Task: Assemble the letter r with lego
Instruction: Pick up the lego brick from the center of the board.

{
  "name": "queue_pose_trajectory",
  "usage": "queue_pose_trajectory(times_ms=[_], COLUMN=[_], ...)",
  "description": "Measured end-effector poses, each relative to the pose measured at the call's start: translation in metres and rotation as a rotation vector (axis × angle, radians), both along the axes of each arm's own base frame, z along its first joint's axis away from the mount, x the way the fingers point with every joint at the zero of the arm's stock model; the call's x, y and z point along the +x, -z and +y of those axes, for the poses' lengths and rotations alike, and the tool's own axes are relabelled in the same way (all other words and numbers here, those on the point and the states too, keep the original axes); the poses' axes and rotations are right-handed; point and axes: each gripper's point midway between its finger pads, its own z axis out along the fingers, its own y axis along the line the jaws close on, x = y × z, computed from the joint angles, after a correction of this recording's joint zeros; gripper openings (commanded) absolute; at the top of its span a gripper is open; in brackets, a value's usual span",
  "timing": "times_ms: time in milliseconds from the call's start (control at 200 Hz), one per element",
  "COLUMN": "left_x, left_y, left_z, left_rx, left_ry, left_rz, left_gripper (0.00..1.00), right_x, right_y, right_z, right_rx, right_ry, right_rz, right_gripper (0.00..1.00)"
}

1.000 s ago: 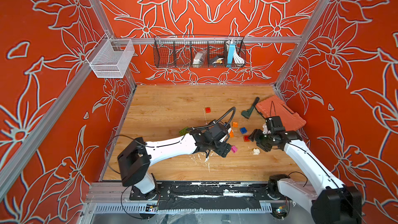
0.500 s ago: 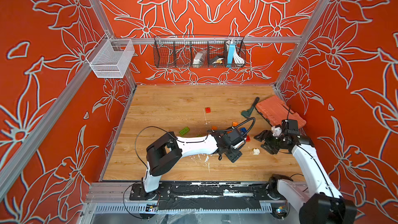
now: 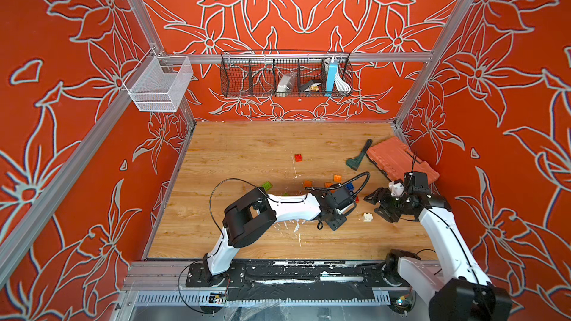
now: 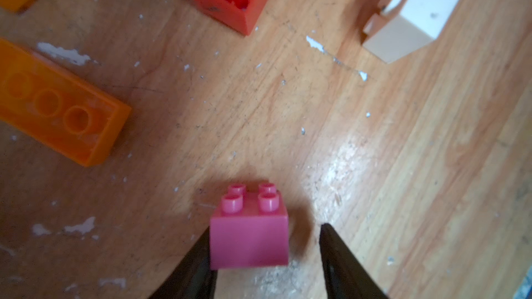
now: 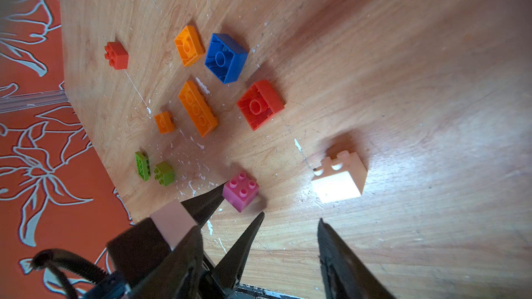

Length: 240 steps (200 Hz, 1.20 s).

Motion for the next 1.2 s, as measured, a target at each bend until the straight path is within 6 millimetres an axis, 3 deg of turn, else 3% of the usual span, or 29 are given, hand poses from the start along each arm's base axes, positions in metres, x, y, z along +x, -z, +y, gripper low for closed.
queue_pose_trajectory(times_ms=[465,716,961,1201], left_x=[-0.0003,0.0000,-0.0005,0.0040], left_y=[0.0079,0.0078,0.0075,0.0033], left_z=[0.0010,0.0010,0.0006,-0.0084], left_rx=[0.016,0.016,0.013,-0.004], left_ry=[-0.002,-0.004,-0.009,-0.014], left_rz=[0.008,0.007,0.013,0.009], left_gripper=[0.29,0.30,0.46,0.41], right_x=[-0.0004,-0.0031,-0.0048,-0.0066], right_y=[0.0001,0.0007,0.0008,0.0016], right_z=[-0.0002,-0.0006,-0.0011,-0.0010], right_rx=[-0.005,-0.015,-0.023,-0.027], right_ry=[-0.008,-0.019,-0.024,-0.034], right_rz=[-0.003,-0.002,-0.001,0.001], right_gripper=[0.65,0.65,0.65,0.65])
